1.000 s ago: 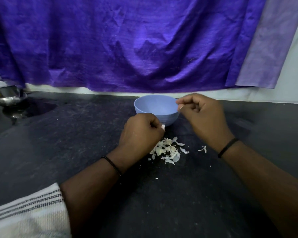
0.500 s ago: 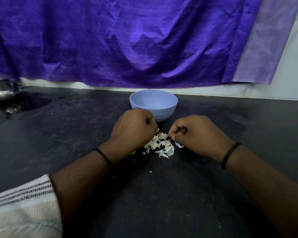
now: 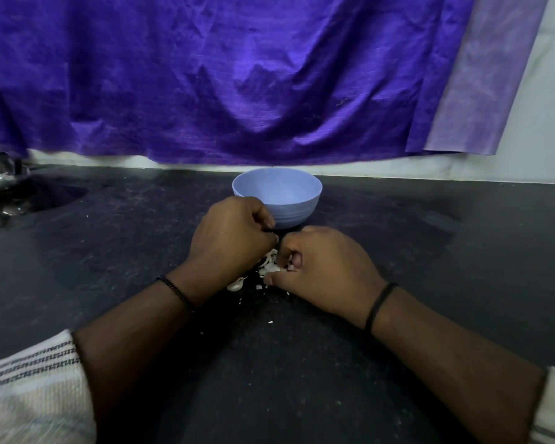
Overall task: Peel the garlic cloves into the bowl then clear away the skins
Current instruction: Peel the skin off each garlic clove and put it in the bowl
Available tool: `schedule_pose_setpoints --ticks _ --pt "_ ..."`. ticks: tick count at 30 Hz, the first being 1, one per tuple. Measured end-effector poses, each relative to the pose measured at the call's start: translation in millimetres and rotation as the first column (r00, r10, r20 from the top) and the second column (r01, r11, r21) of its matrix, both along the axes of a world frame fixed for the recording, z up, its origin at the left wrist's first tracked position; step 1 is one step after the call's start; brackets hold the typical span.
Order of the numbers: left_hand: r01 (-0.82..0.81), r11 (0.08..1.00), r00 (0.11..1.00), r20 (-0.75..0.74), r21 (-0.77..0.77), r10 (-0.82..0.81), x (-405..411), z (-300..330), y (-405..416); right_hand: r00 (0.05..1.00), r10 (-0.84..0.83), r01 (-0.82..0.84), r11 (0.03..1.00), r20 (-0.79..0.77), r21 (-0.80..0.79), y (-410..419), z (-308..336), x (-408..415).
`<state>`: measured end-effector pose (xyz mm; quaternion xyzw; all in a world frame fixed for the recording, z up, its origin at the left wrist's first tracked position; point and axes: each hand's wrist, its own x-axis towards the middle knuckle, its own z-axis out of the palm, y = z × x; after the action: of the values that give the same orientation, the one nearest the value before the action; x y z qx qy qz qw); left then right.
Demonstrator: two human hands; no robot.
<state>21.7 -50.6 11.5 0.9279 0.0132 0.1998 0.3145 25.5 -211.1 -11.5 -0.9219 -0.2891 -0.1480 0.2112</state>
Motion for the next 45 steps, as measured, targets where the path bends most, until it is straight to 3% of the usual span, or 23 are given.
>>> schedule_pose_setpoints --ticks 18,26,31,38,45 --pt "0.057 0.997 0.992 0.112 -0.051 -0.051 0 -3 -1 0.993 0.053 -0.036 0.987 -0.106 0.154 -13 12 0" --pt "0.026 0.993 0.980 0.200 -0.112 -0.003 3 -3 0 0.999 -0.008 0.020 0.956 -0.040 0.294 -14 18 1" --pt "0.115 0.986 0.976 0.200 -0.116 -0.091 3 -7 -1 0.999 -0.024 0.037 0.944 -0.043 0.328 -14 19 1" --pt "0.349 0.893 0.936 0.161 -0.283 -0.314 -3 -4 -8 0.996 -0.013 0.057 0.874 -0.093 0.483 -14 20 1" --pt "0.415 0.787 0.907 0.142 -0.457 -0.396 -6 -1 -10 0.994 -0.002 0.066 0.822 -0.112 0.566 -13 18 4"
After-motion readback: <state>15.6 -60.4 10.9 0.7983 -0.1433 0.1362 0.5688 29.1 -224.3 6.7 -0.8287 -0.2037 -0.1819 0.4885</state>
